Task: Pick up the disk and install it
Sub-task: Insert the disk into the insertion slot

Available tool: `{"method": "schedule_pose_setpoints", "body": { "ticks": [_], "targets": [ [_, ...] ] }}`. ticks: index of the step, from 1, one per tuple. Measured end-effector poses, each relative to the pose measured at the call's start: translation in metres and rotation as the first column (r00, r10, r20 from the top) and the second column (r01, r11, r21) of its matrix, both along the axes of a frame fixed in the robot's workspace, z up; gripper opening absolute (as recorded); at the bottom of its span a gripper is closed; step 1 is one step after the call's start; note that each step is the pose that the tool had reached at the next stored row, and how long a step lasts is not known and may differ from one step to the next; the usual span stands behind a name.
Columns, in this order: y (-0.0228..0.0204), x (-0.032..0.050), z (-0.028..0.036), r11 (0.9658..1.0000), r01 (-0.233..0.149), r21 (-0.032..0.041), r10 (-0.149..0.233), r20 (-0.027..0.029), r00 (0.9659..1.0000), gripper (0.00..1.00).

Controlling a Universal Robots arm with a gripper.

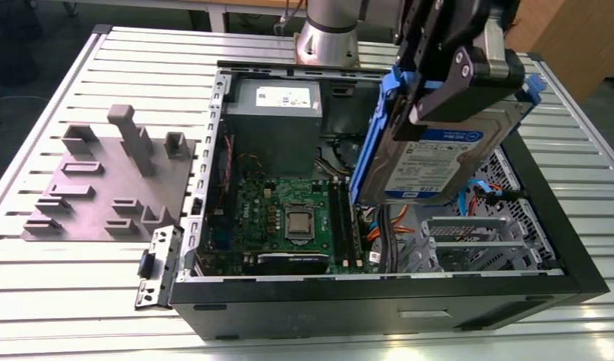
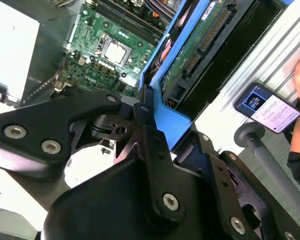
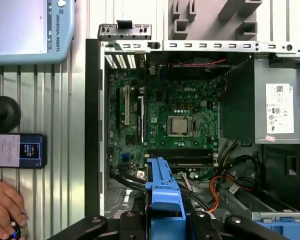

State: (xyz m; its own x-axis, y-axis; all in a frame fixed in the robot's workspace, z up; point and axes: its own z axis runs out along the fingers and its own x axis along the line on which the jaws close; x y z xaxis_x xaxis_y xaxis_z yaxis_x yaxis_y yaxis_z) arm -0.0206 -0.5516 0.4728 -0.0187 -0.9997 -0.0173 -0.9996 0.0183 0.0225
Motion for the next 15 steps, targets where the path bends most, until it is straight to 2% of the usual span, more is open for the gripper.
{"method": "schedule_pose_setpoints", "body": {
  "ticks": [4, 6, 8, 15],
  "targets": [
    [-0.0093, 0.0027, -0.0021, 1.0000, 0.000, 0.0001, 0.000, 0.0000, 1.0000, 0.37],
    [-0.0123, 0.0052, -0.0029, 1.0000, 0.000, -0.0001, 0.000, 0.0000, 1.0000, 0.37],
    [-0.0137, 0.0106, -0.0042, 1.0000, 0.000, 0.0002, 0.000, 0.0001, 1.0000, 0.37],
    [-0.0144, 0.0350, -0.0063, 1.0000, 0.000, 0.0001, 0.000, -0.0008, 1.0000, 0.37]
  ]
}}
